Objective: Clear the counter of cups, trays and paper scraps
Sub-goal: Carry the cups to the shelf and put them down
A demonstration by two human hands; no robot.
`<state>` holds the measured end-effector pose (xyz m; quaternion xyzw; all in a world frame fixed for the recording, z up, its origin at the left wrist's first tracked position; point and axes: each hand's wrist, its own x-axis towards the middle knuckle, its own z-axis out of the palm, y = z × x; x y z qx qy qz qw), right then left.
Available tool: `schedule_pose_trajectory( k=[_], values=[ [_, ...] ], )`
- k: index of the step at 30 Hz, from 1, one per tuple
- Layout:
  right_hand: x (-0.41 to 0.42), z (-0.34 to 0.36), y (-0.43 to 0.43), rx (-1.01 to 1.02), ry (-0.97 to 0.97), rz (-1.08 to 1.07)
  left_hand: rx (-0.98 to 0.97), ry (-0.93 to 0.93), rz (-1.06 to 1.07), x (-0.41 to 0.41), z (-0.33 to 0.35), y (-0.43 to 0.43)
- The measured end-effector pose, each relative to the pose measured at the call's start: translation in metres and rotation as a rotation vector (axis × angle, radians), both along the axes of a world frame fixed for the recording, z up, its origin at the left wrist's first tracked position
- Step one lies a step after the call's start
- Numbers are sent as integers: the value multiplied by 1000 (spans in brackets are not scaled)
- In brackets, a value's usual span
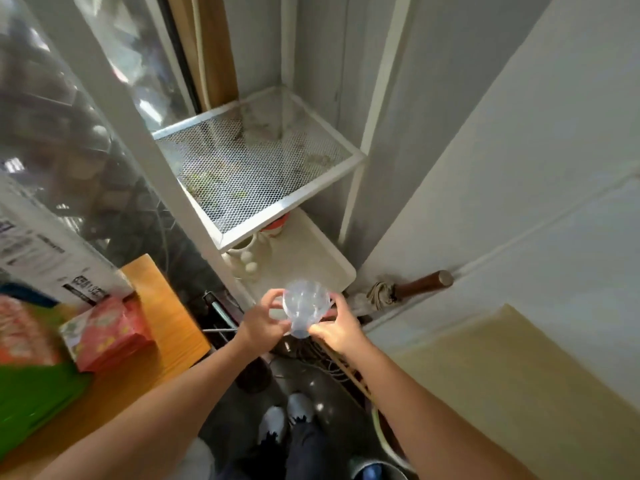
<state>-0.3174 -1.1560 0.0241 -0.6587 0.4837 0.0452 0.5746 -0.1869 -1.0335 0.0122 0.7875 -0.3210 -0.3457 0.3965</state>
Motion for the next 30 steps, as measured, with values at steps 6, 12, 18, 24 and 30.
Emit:
schedule_pose_trajectory(
  k=[6,12,18,24,30],
  values=[
    [36,-8,-38,0,34,67,59,68,200,11,-6,-34],
    [59,-39,-51,-33,82,52,151,45,289,15,-34,-54],
    [59,-64,-54,-95,54,68,157,43,302,9,-60,-58],
    [55,-79,-49,-14,4,43,179,33,312,10,-73,-53],
    [52,-81,-45,19,1,18,200,100,326,7,-73,-48]
  ],
)
